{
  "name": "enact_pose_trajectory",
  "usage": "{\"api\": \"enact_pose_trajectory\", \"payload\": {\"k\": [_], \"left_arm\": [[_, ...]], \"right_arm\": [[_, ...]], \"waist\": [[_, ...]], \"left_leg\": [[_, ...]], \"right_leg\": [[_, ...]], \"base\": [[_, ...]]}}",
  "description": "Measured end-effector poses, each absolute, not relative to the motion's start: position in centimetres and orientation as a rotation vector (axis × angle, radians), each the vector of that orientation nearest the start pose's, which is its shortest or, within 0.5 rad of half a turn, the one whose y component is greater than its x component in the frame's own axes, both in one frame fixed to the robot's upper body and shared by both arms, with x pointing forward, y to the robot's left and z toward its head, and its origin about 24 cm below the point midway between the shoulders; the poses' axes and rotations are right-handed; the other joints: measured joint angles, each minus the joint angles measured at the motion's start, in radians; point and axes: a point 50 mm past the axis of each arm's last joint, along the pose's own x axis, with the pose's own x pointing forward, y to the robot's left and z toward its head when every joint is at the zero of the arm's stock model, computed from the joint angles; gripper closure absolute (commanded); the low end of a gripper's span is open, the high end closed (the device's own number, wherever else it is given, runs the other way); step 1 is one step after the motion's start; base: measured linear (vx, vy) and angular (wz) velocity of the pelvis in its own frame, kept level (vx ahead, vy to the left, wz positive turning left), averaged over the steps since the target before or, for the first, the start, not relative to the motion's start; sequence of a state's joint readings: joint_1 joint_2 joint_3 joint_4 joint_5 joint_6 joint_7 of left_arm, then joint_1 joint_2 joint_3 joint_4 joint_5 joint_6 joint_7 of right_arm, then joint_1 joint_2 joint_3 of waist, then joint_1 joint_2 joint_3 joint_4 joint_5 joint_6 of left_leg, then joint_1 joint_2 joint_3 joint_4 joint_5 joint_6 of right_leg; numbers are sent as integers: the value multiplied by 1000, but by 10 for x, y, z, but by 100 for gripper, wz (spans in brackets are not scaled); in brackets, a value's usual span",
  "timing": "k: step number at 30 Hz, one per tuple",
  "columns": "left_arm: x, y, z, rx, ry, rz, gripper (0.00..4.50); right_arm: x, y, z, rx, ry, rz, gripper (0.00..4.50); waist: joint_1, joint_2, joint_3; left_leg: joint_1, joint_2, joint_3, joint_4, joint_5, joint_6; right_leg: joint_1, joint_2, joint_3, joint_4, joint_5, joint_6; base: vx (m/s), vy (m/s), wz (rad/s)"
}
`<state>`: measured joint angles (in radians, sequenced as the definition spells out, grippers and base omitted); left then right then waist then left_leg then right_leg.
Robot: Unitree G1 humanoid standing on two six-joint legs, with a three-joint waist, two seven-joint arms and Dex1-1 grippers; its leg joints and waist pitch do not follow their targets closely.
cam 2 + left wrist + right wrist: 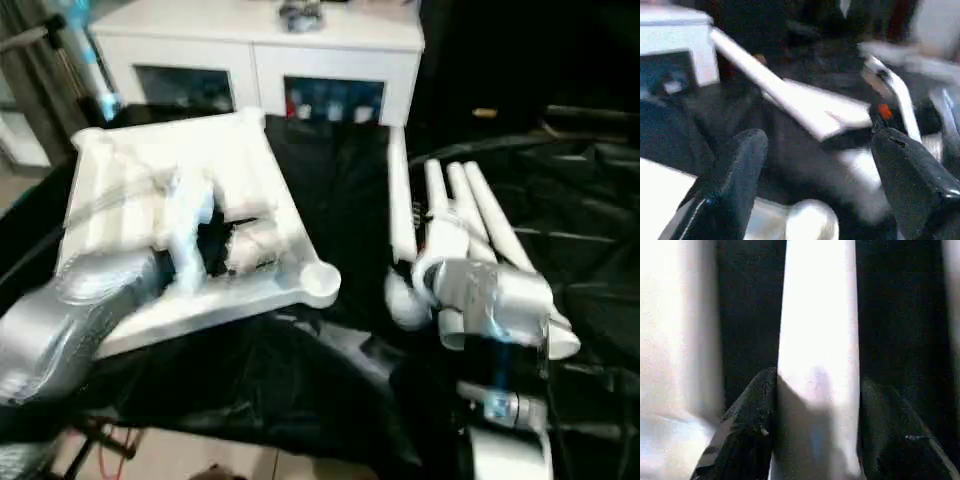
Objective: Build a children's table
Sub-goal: Pick table leg
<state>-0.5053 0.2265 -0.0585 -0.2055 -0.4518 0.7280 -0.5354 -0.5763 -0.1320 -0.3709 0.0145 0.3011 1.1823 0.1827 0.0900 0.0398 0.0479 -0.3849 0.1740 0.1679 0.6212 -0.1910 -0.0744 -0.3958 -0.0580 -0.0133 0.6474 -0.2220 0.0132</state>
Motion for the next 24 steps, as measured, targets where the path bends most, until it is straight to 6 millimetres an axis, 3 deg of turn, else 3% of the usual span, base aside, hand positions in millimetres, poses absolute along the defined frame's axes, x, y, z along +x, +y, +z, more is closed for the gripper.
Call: {"api": "enact_pose_trajectory", "payload": {"k": [2,6,11,14,20,24], "left_arm": [[309,84,171,-298,54,-866,72],[319,68,175,-506,105,-877,72],[321,53,178,-575,147,-930,72],[322,48,182,-607,160,-952,72],[319,40,191,-712,145,-1009,72],[319,42,190,-726,158,-1009,122]], "right_arm": [[320,-176,124,375,442,297,259],[310,-165,141,372,296,487,259],[292,-159,144,362,234,696,259],[275,-160,141,373,209,846,259],[267,-155,146,363,196,964,260],[265,-155,143,340,197,979,260]], "waist": [[4,0,0],[4,0,0],[6,-1,0],[15,-1,1],[15,-4,2],[15,-6,3]], "left_leg": [[-1,0,0,0,1,2],[-1,0,0,0,-1,10],[-2,0,0,0,0,13],[-2,0,1,0,1,15],[-2,0,1,0,3,18],[-2,0,1,0,3,18]], "right_leg": [[0,0,0,0,0,0],[0,0,0,-1,0,0],[0,-1,-1,-1,0,0],[0,-1,-1,-2,0,0],[0,-1,-1,-2,3,-1],[0,-1,-1,-2,3,0]], "base": [[0,0,0],[0,0,0],[0,0,0],[0,0,0],[0,0,0],[0,0,0]]}}
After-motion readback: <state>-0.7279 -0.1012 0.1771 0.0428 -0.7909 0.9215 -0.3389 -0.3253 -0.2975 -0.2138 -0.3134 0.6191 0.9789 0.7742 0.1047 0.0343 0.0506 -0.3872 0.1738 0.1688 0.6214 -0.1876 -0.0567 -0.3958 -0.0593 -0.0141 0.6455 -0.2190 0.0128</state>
